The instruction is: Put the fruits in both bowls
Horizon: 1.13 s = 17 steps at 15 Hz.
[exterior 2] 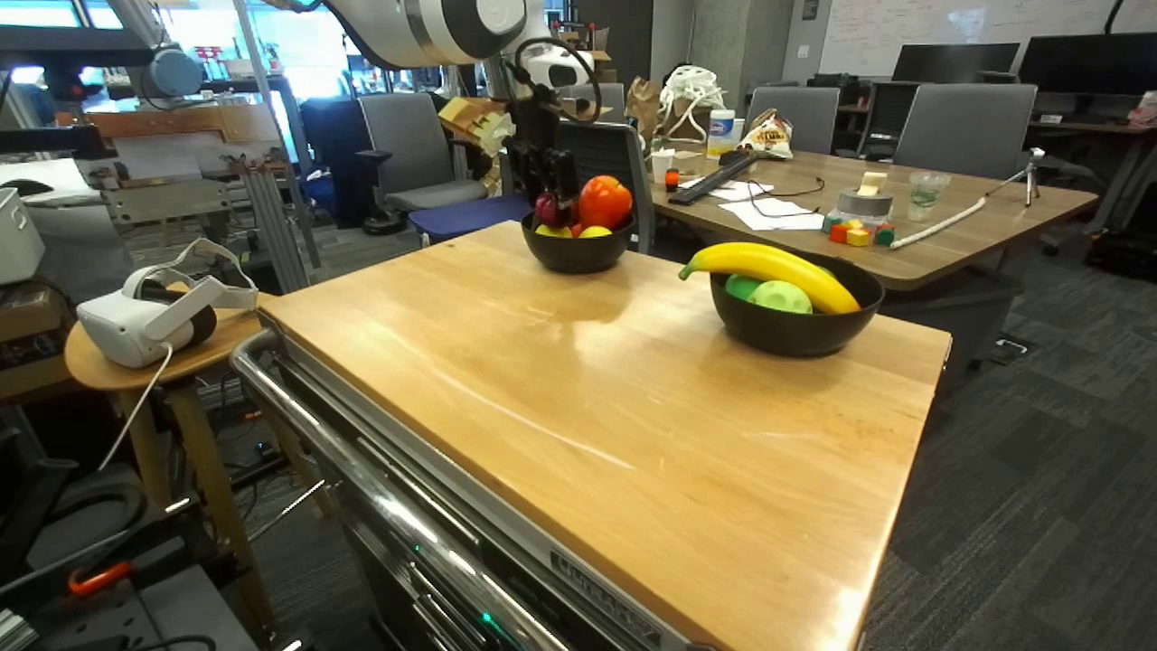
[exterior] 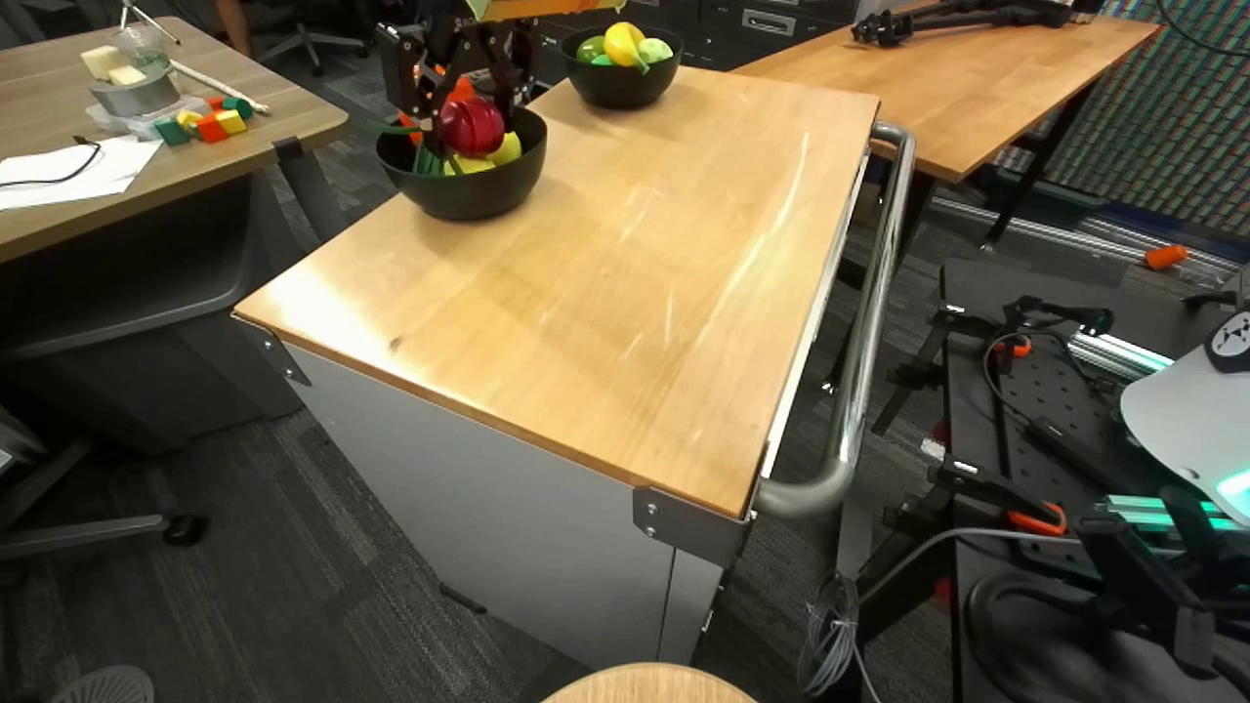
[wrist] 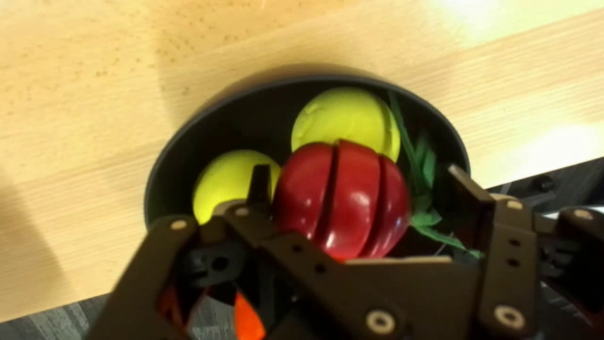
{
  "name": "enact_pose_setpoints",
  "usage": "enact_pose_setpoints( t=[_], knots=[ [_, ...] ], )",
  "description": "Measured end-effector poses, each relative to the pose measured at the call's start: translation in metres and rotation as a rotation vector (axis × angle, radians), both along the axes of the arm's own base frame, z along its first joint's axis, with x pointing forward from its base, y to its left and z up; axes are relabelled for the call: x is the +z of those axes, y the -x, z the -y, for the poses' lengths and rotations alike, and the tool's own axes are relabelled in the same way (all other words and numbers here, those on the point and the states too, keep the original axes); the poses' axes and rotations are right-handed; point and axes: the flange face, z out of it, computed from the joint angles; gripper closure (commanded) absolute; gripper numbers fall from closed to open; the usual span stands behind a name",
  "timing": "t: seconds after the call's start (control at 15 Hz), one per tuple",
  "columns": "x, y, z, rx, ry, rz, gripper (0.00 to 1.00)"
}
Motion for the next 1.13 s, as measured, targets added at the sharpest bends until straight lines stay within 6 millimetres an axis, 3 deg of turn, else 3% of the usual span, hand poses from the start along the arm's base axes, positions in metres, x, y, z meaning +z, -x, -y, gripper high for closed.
enact_pose_setpoints(
  t=[0.27, 0.67, 0.87, 1.07, 1.13],
  knots=[
    [0.019, 0.014, 0.006, 0.002, 0.057, -0.089, 0.0],
    [0.077, 0.043, 0.034, -0.053, 0.077, -0.124, 0.0],
    [0.097, 0.08, 0.055, -0.154, 0.083, -0.255, 0.0],
    [0.139, 0.131, 0.069, -0.249, 0.016, -0.392, 0.0],
    [0.152, 0.138, 0.072, -0.254, 0.007, -0.383, 0.0]
  ],
)
